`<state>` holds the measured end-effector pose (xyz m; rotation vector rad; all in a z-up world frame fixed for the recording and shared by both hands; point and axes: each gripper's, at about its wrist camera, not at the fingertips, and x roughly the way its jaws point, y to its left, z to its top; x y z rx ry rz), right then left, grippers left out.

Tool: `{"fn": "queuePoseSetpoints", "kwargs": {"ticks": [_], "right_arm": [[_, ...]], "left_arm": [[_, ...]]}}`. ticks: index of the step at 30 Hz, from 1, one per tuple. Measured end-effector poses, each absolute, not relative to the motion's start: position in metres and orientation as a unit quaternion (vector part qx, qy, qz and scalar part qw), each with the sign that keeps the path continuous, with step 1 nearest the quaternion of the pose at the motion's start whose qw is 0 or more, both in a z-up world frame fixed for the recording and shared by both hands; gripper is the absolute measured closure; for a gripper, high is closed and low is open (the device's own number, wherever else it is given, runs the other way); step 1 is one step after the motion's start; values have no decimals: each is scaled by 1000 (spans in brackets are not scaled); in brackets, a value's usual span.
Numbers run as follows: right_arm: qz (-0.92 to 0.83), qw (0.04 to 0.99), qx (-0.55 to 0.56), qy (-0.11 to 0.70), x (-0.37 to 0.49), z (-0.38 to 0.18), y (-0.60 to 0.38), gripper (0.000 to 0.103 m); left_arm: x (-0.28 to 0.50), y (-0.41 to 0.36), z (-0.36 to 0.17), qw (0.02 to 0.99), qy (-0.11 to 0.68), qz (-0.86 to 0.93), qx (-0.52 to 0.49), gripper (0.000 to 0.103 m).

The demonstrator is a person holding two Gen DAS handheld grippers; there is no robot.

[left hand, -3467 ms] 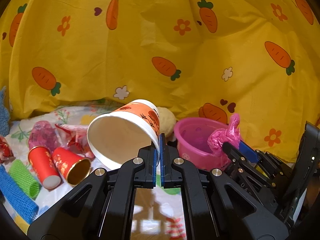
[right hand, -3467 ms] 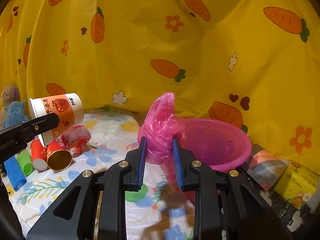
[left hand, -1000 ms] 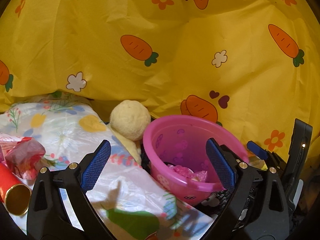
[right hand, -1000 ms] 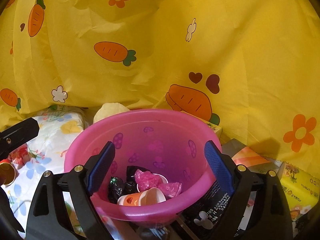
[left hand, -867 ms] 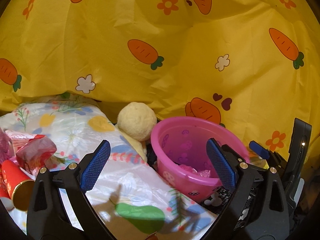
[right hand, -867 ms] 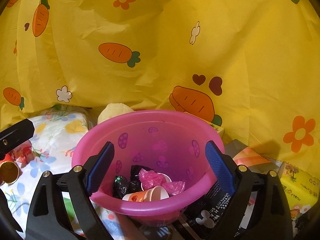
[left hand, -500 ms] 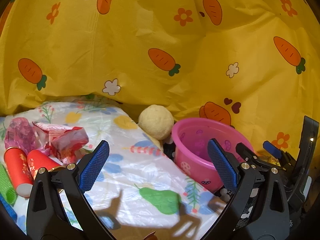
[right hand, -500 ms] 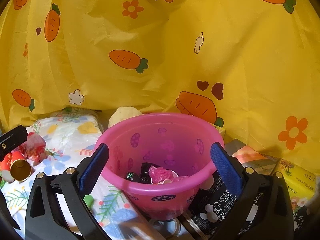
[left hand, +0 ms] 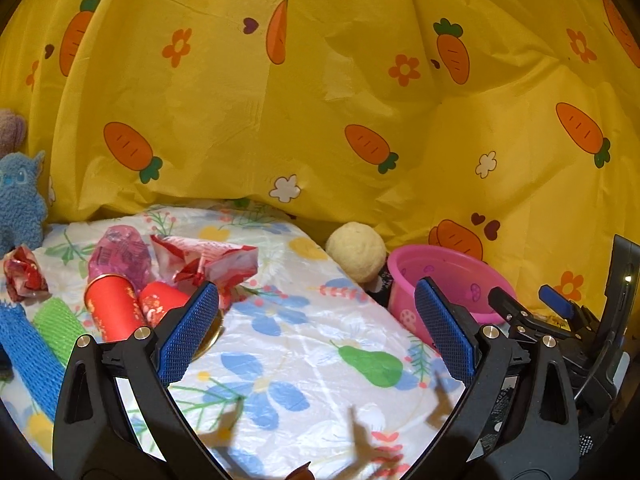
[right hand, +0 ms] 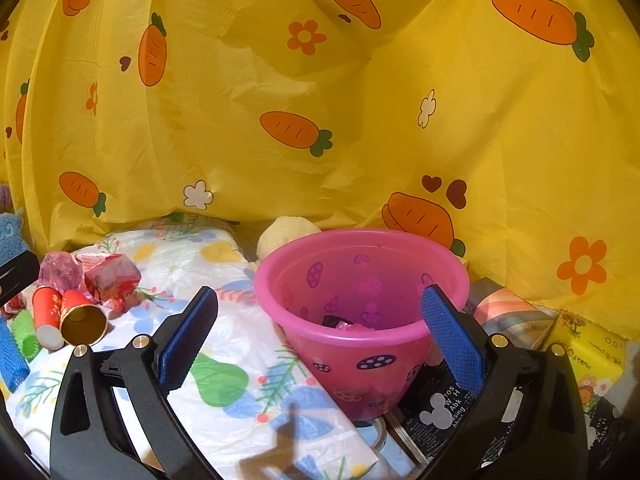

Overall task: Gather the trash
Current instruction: 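Move the left tool toward the blue foam net and close on it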

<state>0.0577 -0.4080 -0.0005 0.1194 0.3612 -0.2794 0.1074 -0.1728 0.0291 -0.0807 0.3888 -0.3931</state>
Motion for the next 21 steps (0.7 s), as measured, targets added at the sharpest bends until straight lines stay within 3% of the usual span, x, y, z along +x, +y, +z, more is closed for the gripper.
{"fn": "queuePoseSetpoints", "kwargs": {"ticks": [21], "right_arm": [[-29,980,47,193,53,-7,-289,6]], "left_arm": [[65,-36,7,978,196,-47,-62,6]]}}
